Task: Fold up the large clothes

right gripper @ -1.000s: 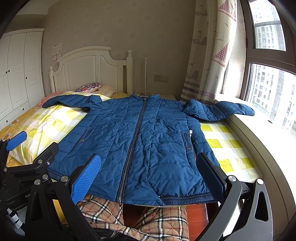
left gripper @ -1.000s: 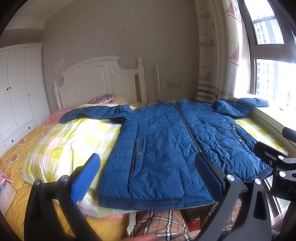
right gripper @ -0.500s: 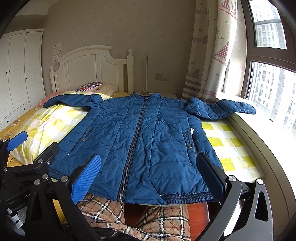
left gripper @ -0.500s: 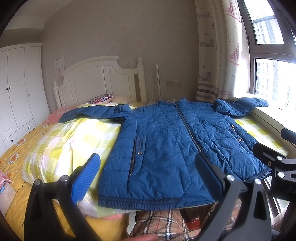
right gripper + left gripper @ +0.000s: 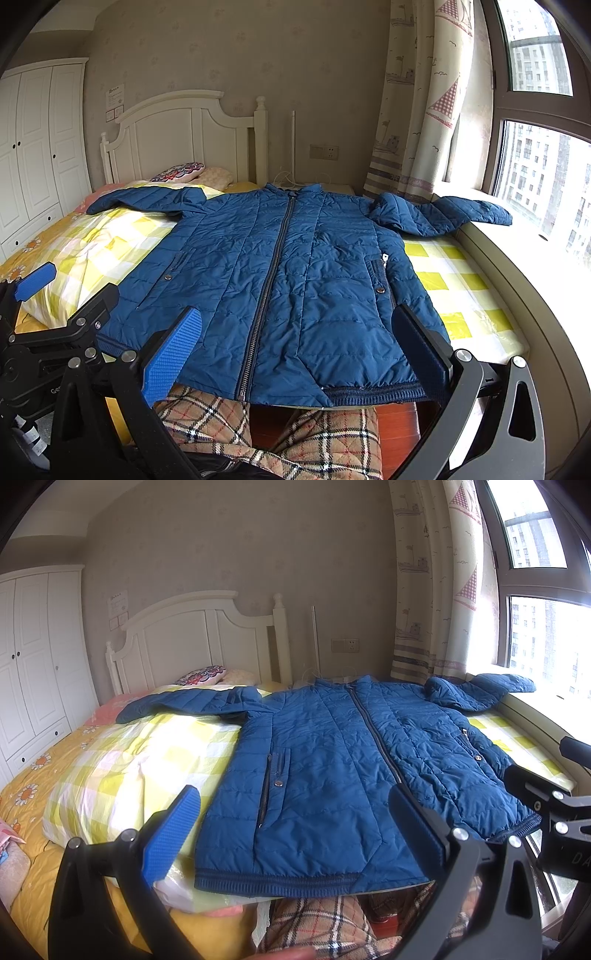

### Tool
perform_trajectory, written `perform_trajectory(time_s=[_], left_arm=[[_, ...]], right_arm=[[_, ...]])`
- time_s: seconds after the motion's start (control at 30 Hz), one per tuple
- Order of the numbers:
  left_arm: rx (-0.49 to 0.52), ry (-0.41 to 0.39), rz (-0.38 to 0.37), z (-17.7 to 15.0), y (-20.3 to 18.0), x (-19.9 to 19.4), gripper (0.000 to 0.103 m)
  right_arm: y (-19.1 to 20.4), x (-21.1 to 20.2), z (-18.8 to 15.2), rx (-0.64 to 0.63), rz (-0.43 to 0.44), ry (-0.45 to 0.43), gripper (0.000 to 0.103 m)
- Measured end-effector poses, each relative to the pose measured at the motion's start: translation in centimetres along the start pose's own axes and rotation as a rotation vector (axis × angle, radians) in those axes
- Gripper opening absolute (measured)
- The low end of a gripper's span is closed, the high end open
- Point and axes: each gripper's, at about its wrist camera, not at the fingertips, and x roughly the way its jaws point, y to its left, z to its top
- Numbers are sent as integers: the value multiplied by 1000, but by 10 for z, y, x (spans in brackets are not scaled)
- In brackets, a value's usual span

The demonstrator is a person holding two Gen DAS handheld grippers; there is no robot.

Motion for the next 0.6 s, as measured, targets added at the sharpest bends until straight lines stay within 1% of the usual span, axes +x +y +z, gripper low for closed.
perform_trajectory(time_s=[0.43,0.53,0.6], left_arm=[[-3,21,-10,-5,-2,-2,101],[-2,40,-16,-5,-3,1,101],[0,64,-23,-4,-4,10,101]], right_arm=[[0,6,-2,4,12,18,99],[-3,12,-4,11,14,35,99],[-7,18,-4,22,19,50,99]])
